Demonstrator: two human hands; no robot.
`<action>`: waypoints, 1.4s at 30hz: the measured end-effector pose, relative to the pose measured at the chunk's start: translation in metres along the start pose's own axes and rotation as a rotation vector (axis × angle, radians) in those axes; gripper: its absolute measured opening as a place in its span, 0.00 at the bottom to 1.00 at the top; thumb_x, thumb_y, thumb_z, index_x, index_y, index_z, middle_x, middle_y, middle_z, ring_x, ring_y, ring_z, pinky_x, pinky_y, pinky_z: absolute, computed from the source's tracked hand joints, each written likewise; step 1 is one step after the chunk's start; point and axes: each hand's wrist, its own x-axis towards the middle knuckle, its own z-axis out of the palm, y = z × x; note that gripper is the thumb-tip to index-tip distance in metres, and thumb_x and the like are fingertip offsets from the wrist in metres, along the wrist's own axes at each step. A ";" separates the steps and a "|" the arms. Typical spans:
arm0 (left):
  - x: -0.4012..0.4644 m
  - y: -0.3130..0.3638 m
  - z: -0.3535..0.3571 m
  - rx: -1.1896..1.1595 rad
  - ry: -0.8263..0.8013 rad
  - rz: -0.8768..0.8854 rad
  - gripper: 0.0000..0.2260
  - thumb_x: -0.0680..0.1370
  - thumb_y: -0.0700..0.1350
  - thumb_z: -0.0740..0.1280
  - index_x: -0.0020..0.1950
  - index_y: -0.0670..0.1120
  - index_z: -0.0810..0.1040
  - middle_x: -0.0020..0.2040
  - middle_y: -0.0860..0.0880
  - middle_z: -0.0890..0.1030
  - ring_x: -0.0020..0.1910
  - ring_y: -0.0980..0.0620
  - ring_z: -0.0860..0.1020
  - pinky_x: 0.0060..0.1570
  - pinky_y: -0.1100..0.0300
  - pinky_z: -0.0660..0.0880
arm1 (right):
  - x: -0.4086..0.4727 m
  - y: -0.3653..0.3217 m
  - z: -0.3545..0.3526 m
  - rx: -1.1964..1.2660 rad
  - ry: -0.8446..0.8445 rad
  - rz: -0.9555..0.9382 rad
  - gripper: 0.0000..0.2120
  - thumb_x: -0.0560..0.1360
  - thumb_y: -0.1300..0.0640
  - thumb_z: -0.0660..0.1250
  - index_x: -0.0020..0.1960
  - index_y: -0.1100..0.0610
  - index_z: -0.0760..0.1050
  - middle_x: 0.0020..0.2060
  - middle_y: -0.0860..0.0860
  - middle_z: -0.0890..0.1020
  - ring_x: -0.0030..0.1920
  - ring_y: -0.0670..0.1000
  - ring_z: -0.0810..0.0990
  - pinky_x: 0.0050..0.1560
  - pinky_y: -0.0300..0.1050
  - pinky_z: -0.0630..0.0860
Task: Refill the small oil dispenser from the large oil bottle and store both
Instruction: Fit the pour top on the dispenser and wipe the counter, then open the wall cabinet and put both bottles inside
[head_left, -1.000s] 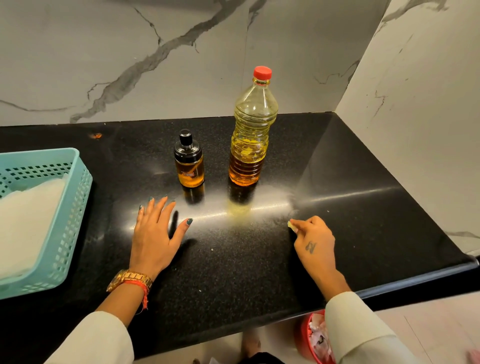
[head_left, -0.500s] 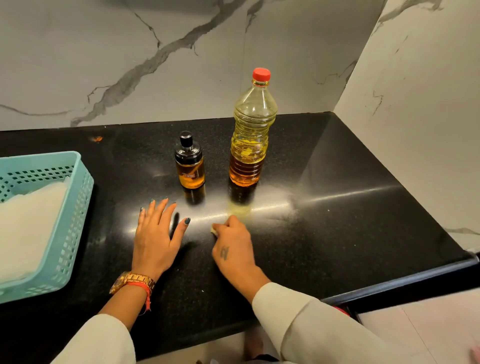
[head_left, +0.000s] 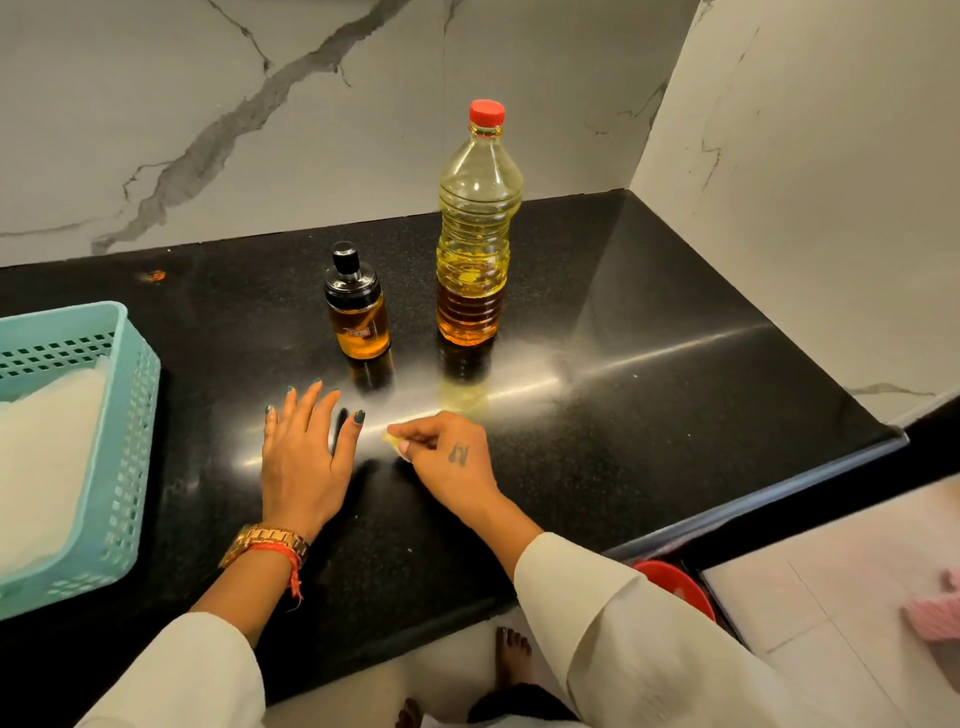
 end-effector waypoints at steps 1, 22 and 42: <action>0.001 0.000 -0.001 -0.002 0.004 0.003 0.29 0.77 0.59 0.49 0.69 0.43 0.69 0.73 0.43 0.65 0.74 0.42 0.57 0.73 0.47 0.49 | -0.002 0.000 -0.005 0.036 0.016 0.006 0.10 0.73 0.61 0.69 0.54 0.56 0.82 0.51 0.53 0.84 0.51 0.47 0.81 0.59 0.39 0.75; -0.055 0.218 0.060 -0.399 -0.063 0.445 0.17 0.80 0.49 0.59 0.65 0.41 0.73 0.71 0.44 0.68 0.74 0.45 0.60 0.70 0.56 0.58 | -0.112 0.095 -0.177 0.431 0.476 0.148 0.06 0.70 0.57 0.72 0.47 0.52 0.83 0.37 0.45 0.83 0.39 0.40 0.80 0.43 0.37 0.74; -0.172 0.365 0.298 -0.455 -0.704 0.500 0.17 0.81 0.47 0.58 0.69 0.45 0.69 0.68 0.46 0.71 0.66 0.47 0.70 0.58 0.62 0.65 | -0.146 0.389 -0.257 0.714 0.901 0.805 0.10 0.69 0.68 0.68 0.38 0.53 0.80 0.45 0.58 0.83 0.46 0.58 0.82 0.50 0.52 0.81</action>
